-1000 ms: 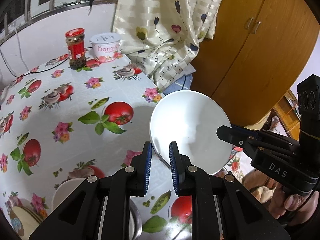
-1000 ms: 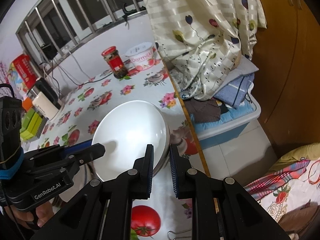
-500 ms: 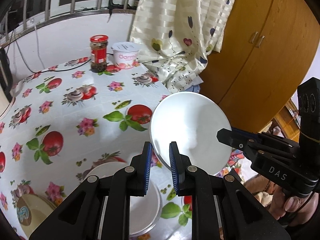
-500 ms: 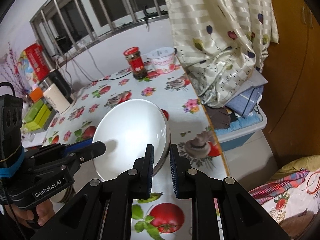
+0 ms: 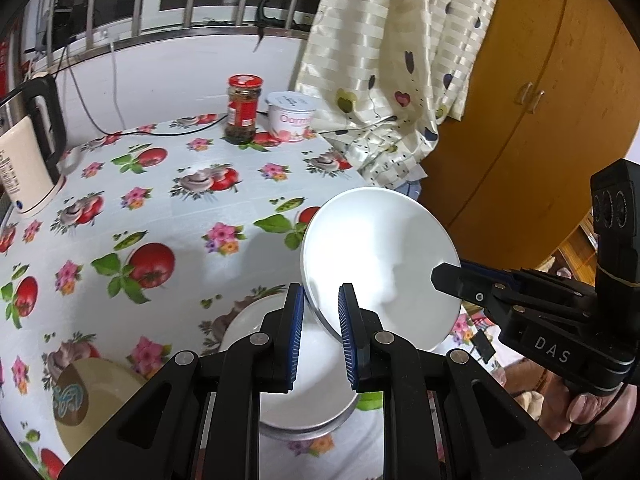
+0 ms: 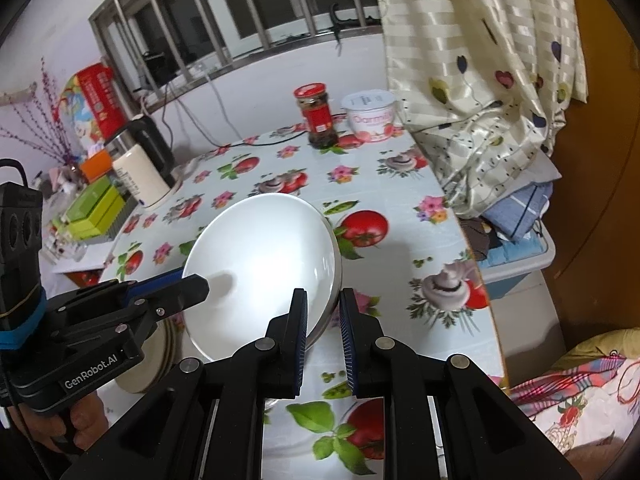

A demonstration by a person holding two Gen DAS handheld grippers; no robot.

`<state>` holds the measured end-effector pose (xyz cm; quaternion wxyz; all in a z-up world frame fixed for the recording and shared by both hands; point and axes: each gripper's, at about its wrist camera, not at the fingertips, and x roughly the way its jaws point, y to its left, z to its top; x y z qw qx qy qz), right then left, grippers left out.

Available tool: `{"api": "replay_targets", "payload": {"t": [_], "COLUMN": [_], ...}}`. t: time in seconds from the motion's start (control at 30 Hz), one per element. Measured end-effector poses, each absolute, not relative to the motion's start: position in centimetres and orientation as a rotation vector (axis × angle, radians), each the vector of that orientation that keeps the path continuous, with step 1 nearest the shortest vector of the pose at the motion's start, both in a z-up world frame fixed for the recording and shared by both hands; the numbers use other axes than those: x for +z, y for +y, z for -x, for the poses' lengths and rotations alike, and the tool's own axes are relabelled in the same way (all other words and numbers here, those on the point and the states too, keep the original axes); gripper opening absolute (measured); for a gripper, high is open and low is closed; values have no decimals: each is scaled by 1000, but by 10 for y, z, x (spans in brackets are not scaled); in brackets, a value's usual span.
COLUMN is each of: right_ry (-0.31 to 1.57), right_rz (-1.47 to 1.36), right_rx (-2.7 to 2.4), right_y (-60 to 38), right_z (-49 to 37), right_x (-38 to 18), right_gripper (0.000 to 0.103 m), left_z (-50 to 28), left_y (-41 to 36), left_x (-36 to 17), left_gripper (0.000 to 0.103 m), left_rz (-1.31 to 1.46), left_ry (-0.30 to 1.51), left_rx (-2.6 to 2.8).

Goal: Organize plates and bowls
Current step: 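Lower the white bowls into the steel bowl with the right gripper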

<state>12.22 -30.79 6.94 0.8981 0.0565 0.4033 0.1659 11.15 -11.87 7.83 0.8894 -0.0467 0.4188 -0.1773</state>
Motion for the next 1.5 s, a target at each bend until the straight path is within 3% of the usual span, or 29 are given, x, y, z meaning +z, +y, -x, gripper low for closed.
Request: {"api": "replay_targets", "payload": {"t": [1.5], "right_ry": [973], "right_rz": [-102], "right_rx": [464], "right_y": [-261], "right_z": [-121], "right_x": [26], "right_gripper": [16], "left_z": [-92], "left_y": [-78], "left_x": [39], "left_gripper": [19], "left_rz": [141], "left_ry": [989], "left_rx": [-247]}}
